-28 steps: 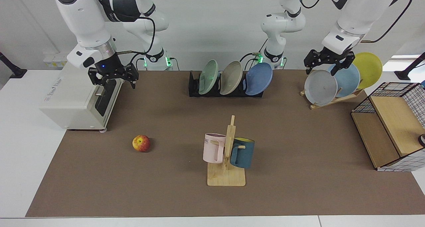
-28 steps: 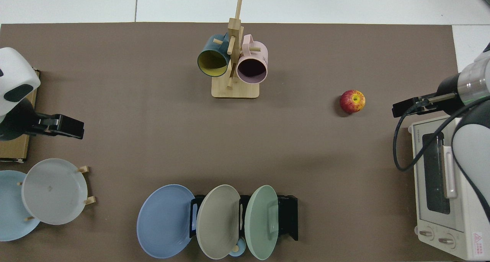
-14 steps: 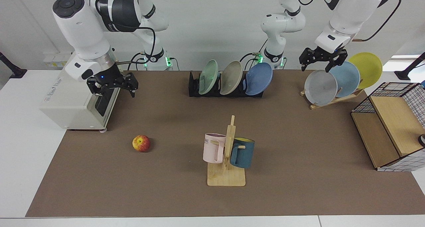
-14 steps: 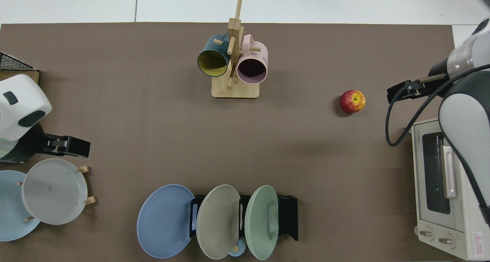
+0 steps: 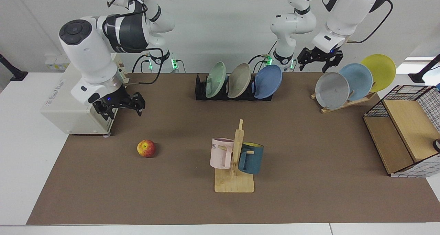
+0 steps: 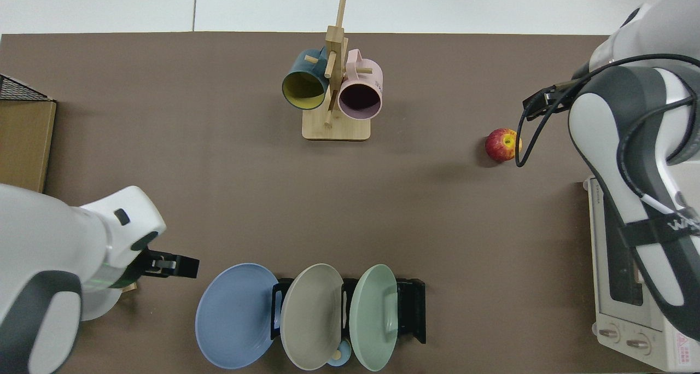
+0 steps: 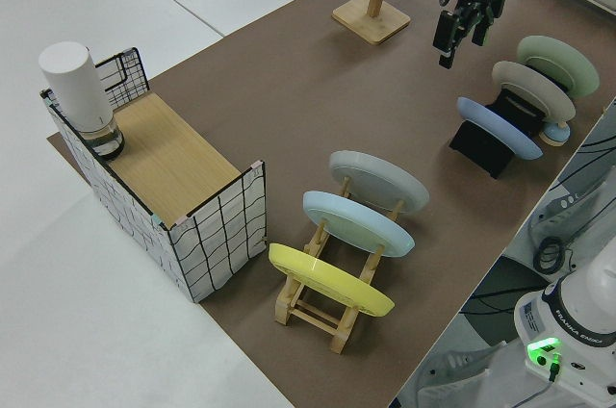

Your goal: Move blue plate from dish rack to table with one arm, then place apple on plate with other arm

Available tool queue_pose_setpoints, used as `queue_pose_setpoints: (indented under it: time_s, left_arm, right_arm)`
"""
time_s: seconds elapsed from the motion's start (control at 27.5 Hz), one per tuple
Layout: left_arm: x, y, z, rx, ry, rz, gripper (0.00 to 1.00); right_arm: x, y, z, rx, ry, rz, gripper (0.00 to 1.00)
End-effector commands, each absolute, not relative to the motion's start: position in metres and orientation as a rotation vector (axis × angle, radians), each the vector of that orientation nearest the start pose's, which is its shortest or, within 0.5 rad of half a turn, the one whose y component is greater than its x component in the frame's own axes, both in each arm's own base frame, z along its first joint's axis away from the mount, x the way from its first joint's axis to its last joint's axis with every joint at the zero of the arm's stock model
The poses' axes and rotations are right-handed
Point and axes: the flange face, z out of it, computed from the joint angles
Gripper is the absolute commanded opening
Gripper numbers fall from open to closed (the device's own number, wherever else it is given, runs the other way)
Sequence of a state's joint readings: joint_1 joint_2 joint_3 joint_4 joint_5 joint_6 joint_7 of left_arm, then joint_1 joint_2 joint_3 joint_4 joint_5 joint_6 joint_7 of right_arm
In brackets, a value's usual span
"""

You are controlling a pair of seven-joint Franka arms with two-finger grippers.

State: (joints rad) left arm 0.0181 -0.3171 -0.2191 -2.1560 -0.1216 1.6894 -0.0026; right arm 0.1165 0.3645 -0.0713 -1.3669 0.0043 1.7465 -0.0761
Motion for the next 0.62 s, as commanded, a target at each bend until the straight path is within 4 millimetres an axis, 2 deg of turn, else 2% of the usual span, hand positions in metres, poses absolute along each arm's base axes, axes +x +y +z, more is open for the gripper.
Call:
queue_pose_setpoints:
  time_s: [0.0, 0.11, 0.36, 0.58]
  left_arm:
    - [0.391, -0.114, 0.474, -3.171, 0.221, 0.256, 0.99]
    - [0.385, -0.118, 0.456, -3.19, 0.209, 0.27, 0.99]
    - [0.367, -0.129, 0.411, -3.171, 0.201, 0.322, 0.99]
    - [0.363, -0.133, 0.409, -3.166, 0.173, 0.361, 0.98]
  right_arm:
    - [0.684, 0.046, 0.491, -3.172, -0.147, -0.07, 1.0]
    - [0.688, 0.048, 0.481, -3.171, -0.137, -0.132, 1.0]
    - [0.689, 0.051, 0.437, -3.17, -0.144, -0.142, 1.0]
    - [0.691, 0.052, 0.391, -3.174, -0.151, -0.125, 1.0]
